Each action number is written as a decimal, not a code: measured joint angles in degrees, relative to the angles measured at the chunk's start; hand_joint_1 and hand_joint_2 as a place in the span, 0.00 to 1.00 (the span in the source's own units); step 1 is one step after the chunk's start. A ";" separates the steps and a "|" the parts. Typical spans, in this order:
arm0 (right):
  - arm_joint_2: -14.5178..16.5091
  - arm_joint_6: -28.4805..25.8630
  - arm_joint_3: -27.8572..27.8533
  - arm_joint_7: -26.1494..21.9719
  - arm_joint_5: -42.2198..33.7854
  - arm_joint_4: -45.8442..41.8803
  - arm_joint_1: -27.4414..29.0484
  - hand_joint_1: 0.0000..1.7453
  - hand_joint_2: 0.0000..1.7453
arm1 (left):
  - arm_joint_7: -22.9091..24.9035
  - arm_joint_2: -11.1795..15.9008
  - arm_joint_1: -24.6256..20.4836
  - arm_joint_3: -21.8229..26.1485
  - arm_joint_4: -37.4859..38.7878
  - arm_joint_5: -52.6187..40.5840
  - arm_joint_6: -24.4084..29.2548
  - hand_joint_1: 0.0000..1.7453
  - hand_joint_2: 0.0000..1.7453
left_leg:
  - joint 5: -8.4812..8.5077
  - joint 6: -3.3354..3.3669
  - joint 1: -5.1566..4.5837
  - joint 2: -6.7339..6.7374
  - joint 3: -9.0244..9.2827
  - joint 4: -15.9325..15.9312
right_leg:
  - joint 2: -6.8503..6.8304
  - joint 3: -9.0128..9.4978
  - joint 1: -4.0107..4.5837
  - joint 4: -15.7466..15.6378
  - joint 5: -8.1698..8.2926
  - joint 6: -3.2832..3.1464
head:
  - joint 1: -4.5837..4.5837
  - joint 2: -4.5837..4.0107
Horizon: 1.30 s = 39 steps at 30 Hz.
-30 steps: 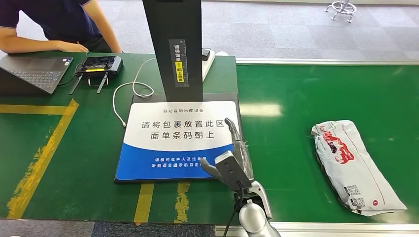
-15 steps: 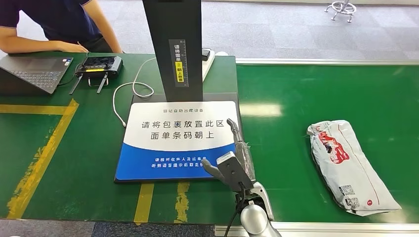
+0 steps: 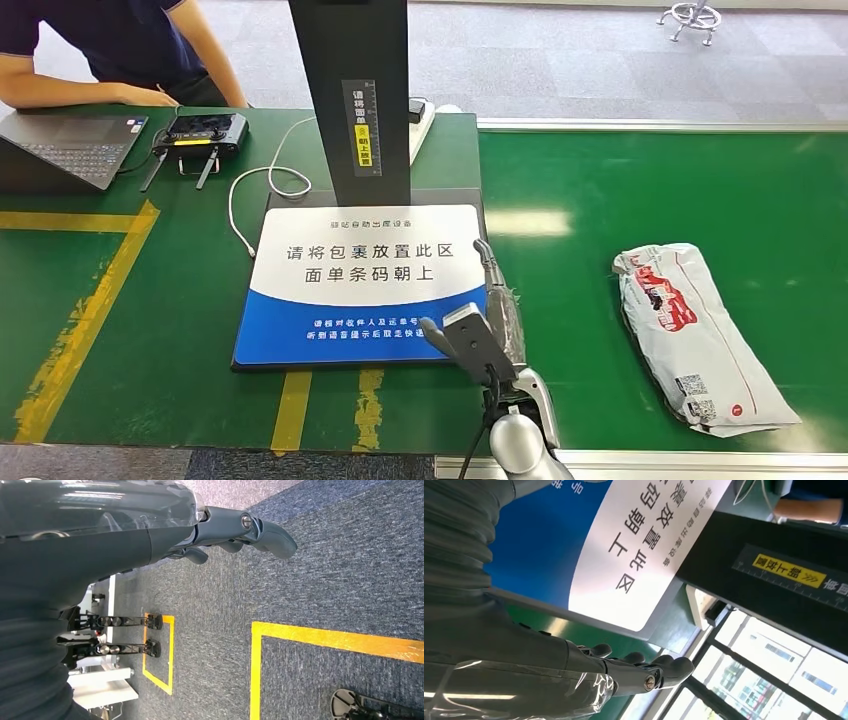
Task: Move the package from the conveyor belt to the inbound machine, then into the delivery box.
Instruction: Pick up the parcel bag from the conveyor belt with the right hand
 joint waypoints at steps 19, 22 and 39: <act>-2.80 -5.04 -8.53 4.33 8.76 2.45 -0.69 0.00 1.00 | -0.08 0.00 0.03 0.00 0.00 0.13 -0.07 0.00 1.00 | 0.00 0.00 0.00 0.00 0.00 0.01 | 0.00 0.01 0.00 0.00 0.00 0.00 | 0.01 0.00; -3.23 -6.85 -9.74 8.24 14.65 2.77 -0.76 0.00 1.00 | -0.17 0.00 0.10 0.02 0.00 0.17 -0.10 0.00 1.00 | 0.00 0.00 0.00 0.00 0.00 0.01 | 0.00 0.01 0.00 0.00 0.00 0.01 | 0.01 0.00; -4.66 -9.19 -18.81 22.94 34.60 7.41 -2.57 0.00 1.00 | 0.09 0.00 0.37 0.02 0.00 0.27 0.07 0.00 1.00 | 0.00 0.00 0.00 0.00 0.00 0.01 | 0.00 0.01 0.00 0.00 0.01 0.01 | 0.01 0.00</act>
